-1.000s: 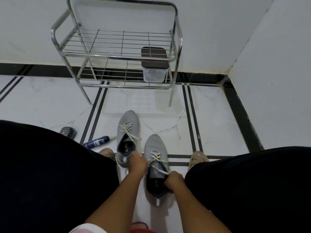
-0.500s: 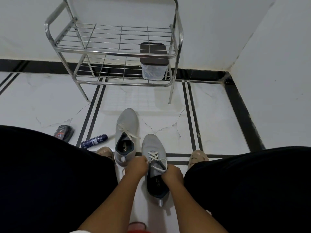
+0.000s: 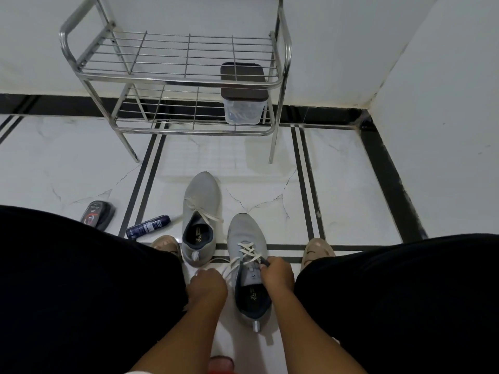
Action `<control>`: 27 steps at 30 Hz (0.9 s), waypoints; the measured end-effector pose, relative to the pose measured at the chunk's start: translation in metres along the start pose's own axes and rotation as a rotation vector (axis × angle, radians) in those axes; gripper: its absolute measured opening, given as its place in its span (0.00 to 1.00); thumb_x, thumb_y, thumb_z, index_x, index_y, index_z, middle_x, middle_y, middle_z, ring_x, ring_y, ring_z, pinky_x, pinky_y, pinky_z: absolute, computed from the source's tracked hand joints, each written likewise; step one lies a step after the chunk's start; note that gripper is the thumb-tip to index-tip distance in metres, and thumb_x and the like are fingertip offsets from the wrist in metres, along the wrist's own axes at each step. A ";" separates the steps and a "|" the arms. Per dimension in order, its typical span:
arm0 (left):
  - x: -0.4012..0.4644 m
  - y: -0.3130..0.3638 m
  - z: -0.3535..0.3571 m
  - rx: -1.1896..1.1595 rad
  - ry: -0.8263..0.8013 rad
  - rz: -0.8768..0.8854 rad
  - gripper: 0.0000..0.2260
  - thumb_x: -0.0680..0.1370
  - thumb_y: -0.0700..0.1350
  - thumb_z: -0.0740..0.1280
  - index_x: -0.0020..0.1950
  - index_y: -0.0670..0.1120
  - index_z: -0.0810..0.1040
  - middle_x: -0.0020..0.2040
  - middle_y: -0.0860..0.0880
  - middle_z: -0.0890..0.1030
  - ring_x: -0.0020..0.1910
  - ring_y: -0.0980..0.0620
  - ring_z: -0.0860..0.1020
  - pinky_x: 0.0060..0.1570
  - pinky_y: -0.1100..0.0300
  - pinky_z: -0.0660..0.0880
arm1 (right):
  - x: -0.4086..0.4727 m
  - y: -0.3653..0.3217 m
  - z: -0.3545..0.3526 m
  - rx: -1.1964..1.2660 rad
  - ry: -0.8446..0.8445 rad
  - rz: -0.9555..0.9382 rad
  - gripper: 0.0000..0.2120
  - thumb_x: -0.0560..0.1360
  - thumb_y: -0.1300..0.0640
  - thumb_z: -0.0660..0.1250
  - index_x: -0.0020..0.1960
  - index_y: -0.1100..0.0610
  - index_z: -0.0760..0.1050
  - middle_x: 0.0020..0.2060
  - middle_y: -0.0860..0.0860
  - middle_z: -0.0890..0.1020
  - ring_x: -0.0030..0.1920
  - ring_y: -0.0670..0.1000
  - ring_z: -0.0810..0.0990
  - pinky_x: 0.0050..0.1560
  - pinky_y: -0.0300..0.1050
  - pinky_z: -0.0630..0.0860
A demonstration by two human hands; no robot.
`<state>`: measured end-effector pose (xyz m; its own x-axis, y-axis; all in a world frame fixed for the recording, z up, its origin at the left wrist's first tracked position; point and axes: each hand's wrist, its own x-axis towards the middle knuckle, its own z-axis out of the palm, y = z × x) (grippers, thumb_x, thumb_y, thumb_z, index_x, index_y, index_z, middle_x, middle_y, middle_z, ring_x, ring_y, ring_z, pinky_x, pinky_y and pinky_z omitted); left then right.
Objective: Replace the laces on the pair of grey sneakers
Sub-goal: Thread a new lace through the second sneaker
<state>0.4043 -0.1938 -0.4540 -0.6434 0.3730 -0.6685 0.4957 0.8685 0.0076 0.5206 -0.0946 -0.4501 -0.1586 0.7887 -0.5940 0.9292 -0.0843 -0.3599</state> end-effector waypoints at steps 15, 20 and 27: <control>0.021 0.012 0.005 -0.468 0.041 0.255 0.11 0.80 0.43 0.60 0.53 0.40 0.79 0.54 0.41 0.80 0.54 0.42 0.77 0.50 0.56 0.71 | 0.001 0.001 -0.003 -0.029 0.009 0.025 0.12 0.78 0.54 0.63 0.58 0.55 0.79 0.55 0.56 0.81 0.55 0.59 0.80 0.46 0.43 0.72; 0.020 0.018 0.001 -0.412 0.053 0.259 0.05 0.78 0.47 0.63 0.44 0.49 0.76 0.52 0.44 0.80 0.52 0.43 0.78 0.51 0.52 0.75 | 0.000 -0.001 -0.002 -0.051 0.004 0.021 0.12 0.78 0.54 0.62 0.58 0.55 0.78 0.55 0.56 0.80 0.55 0.58 0.79 0.46 0.43 0.72; 0.028 0.008 0.002 -0.333 0.025 0.085 0.13 0.75 0.43 0.59 0.56 0.45 0.78 0.59 0.43 0.79 0.58 0.41 0.77 0.57 0.49 0.75 | 0.000 -0.002 -0.001 -0.070 0.003 0.023 0.12 0.78 0.55 0.61 0.58 0.55 0.78 0.55 0.56 0.80 0.55 0.59 0.79 0.48 0.44 0.75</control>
<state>0.3912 -0.1774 -0.4740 -0.6244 0.4529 -0.6365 0.3334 0.8913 0.3072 0.5192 -0.0935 -0.4489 -0.1363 0.7888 -0.5994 0.9535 -0.0598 -0.2955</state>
